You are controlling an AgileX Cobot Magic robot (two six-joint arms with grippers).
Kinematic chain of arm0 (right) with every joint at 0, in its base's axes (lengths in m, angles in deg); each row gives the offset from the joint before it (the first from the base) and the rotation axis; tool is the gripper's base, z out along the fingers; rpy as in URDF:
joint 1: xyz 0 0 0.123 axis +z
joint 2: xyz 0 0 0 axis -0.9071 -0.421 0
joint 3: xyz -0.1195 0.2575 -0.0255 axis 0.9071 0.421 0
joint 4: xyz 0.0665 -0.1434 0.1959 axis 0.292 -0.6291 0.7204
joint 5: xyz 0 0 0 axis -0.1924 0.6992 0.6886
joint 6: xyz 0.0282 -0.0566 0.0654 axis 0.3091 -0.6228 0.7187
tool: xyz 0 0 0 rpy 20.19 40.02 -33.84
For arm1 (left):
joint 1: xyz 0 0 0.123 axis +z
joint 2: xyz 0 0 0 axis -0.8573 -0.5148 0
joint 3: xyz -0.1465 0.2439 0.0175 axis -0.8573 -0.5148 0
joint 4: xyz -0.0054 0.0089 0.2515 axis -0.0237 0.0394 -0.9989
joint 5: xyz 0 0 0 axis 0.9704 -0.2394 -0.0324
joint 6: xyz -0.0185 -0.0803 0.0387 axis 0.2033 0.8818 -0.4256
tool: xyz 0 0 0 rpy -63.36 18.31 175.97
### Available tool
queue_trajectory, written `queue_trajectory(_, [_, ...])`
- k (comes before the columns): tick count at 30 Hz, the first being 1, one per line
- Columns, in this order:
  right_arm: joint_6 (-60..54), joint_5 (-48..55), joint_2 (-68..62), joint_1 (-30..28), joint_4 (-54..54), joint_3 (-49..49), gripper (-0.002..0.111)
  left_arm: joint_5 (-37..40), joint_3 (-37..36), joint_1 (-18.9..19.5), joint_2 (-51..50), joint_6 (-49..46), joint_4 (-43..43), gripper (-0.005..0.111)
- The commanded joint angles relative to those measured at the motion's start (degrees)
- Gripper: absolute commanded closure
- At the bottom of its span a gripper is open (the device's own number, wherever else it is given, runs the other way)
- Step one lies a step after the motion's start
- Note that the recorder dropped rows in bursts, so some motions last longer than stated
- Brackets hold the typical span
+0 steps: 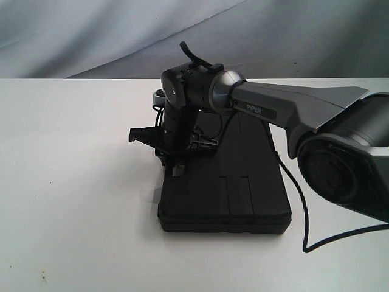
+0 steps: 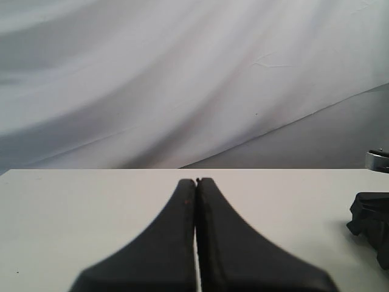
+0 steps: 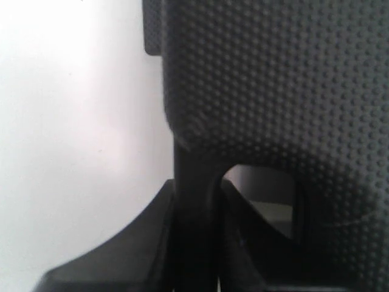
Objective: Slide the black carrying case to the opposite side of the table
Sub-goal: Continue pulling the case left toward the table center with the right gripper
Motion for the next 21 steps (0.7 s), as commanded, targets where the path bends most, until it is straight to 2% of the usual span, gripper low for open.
queue_trajectory(1, [-3.0,2.2,-0.9,0.5,1.8,-0.3,0.108,-0.5,-0.2,0.0,0.3,0.6,0.0,0.107])
queue_trajectory(3, [-3.7,2.6,-0.9,0.5,1.8,-0.3,0.106,-0.5,-0.2,0.0,0.3,0.6,0.0,0.107])
queue_trajectory(5, [-4.2,2.8,-0.9,0.5,1.9,-0.3,0.096,-0.5,-0.2,0.0,0.3,0.6,0.0,0.107])
queue_trajectory(6, [-4.2,2.8,-0.9,0.5,1.9,-0.3,0.086,-0.5,-0.2,0.0,0.3,0.6,0.0,0.107])
queue_trajectory(10, [-3.7,2.8,-0.9,0.5,1.8,-0.3,0.075,-0.5,-0.2,0.0,0.3,0.6,0.0,0.107])
queue_trajectory(21, [-3.8,6.8,-0.1,0.4,-3.6,-0.3,0.073,-0.5,-0.2,0.0,0.3,0.6,0.0,0.107])
